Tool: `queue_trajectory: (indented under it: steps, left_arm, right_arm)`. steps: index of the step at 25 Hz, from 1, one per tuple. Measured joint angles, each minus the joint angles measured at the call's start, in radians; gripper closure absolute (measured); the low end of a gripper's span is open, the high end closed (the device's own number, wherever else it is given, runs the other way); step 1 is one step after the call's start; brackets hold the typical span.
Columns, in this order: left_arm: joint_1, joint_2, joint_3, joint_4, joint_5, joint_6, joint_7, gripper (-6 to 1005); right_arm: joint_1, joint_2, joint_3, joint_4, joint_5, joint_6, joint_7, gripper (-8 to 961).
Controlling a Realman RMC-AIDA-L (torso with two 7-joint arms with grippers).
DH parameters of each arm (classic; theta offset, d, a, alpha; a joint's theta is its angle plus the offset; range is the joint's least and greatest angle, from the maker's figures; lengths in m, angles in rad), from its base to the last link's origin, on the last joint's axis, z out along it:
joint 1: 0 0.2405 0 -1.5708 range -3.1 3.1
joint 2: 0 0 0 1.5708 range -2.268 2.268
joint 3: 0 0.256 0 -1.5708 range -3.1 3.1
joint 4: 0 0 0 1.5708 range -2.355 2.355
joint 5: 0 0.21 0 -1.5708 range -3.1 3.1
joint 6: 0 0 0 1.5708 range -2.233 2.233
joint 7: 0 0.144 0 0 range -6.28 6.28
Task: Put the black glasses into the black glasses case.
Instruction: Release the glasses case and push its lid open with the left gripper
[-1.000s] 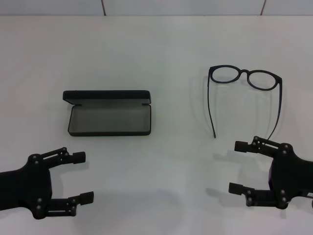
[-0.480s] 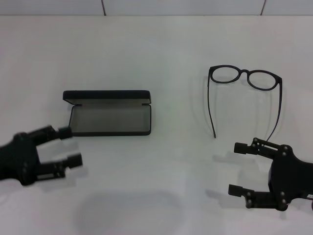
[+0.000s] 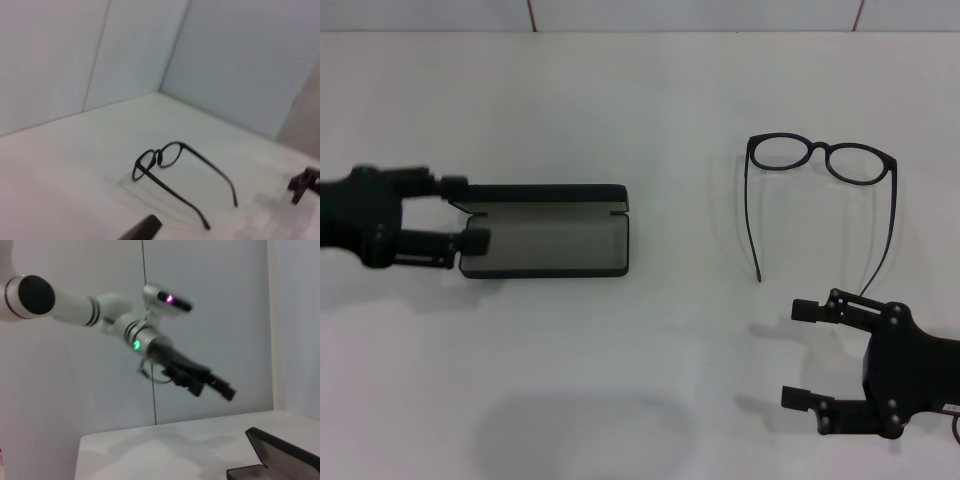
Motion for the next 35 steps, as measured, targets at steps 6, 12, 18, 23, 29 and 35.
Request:
queue_trajectory:
  steps: [6,12,18,23,29,35]
  left_arm:
    - [-0.092,-0.030,0.140,0.258,0.146,-0.009,-0.031,118]
    - [-0.194,-0.033,0.248,0.314,0.294,-0.071,-0.020,119]
    - [-0.219,-0.041,0.341,0.316,0.347,-0.157,0.004,119]
    - [-0.202,-0.076,0.389,0.303,0.387,-0.269,0.070,119]
    - [-0.202,-0.110,0.417,0.260,0.481,-0.343,0.091,120]
    - [-0.200,-0.118,0.420,0.250,0.482,-0.360,0.094,121]
  right_arm:
    - [0.000,0.002,-0.011,0.002,0.000,0.002,0.002,115]
    - [-0.003,0.003,-0.038,0.003,-0.002,0.005,0.002,115]
    - [-0.003,0.005,-0.040,0.022,-0.002,0.007,0.001,115]
    - [-0.002,0.006,-0.039,0.028,-0.001,0.009,0.000,115]
    - [0.000,0.006,-0.039,0.029,0.000,0.018,0.004,115]
    - [0.000,0.006,-0.039,0.030,0.000,0.024,0.007,115]
